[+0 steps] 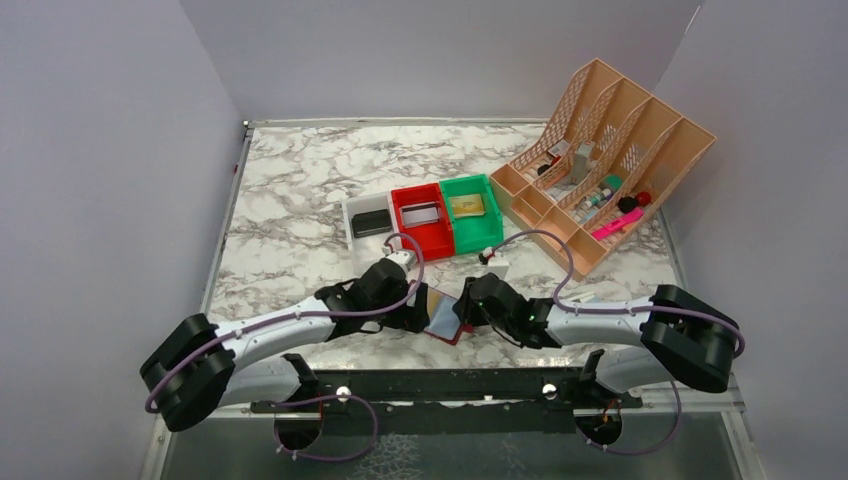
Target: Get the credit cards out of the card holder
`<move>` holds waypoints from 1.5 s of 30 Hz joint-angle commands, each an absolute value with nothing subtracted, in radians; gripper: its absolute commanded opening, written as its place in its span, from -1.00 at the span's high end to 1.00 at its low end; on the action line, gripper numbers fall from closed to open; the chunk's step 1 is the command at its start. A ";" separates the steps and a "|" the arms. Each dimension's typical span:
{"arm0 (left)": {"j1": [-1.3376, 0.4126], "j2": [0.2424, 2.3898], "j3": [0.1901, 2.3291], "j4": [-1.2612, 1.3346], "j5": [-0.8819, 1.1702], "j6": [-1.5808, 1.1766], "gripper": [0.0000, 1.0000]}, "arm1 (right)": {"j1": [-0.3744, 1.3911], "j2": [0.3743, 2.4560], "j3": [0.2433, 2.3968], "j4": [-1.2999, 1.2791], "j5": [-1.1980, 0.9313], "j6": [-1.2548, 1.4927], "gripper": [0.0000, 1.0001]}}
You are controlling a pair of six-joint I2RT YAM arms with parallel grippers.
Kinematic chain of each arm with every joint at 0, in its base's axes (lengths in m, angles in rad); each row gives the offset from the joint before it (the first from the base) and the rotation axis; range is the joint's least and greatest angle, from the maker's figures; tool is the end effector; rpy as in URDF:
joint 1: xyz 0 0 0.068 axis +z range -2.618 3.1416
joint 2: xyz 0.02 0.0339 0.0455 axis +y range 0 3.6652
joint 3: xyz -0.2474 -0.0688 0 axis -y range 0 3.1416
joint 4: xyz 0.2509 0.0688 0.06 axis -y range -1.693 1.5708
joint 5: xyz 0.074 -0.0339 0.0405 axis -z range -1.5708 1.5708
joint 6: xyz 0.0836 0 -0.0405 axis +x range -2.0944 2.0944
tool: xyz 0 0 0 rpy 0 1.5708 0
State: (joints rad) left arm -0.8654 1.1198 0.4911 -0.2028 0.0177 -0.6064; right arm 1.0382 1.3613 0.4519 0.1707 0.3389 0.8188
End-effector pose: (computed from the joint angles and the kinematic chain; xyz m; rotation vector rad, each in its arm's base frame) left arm 0.1652 -0.1963 0.1207 0.3344 2.5005 -0.6727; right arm 0.1676 0.2297 0.0914 -0.0797 2.3271 0.5835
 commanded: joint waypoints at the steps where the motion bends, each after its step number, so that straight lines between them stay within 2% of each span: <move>1: -0.904 1.197 0.507 -0.116 -0.064 -0.617 -0.78 | 1.020 1.393 0.404 0.101 0.317 0.800 0.30; 14: -1.022 1.194 0.459 -0.009 0.023 -0.666 -0.37 | 1.017 1.332 0.490 0.020 0.351 0.751 0.23; 20: -1.114 1.132 0.428 -0.008 0.007 -0.747 -0.32 | 1.008 1.263 0.598 -0.088 0.362 0.708 0.18; 23: -1.185 1.108 0.444 -0.026 0.017 -0.707 -0.29 | 1.008 1.213 0.599 -0.051 0.310 0.746 0.18; 29: -1.204 0.973 0.502 -0.270 -0.235 -0.715 -0.32 | 1.008 1.157 0.464 0.105 0.227 0.937 0.16; 34: -1.204 0.882 0.457 -0.241 -0.378 -0.777 -0.44 | 1.008 1.200 0.404 0.185 0.165 0.939 0.17; 41: -1.198 0.999 0.483 -0.169 -0.400 -0.803 -0.46 | 1.007 1.296 0.428 0.220 0.119 0.901 0.22; 45: -1.182 1.094 0.495 -0.101 -0.379 -0.801 -0.34 | 1.008 1.329 0.431 0.238 0.105 0.910 0.26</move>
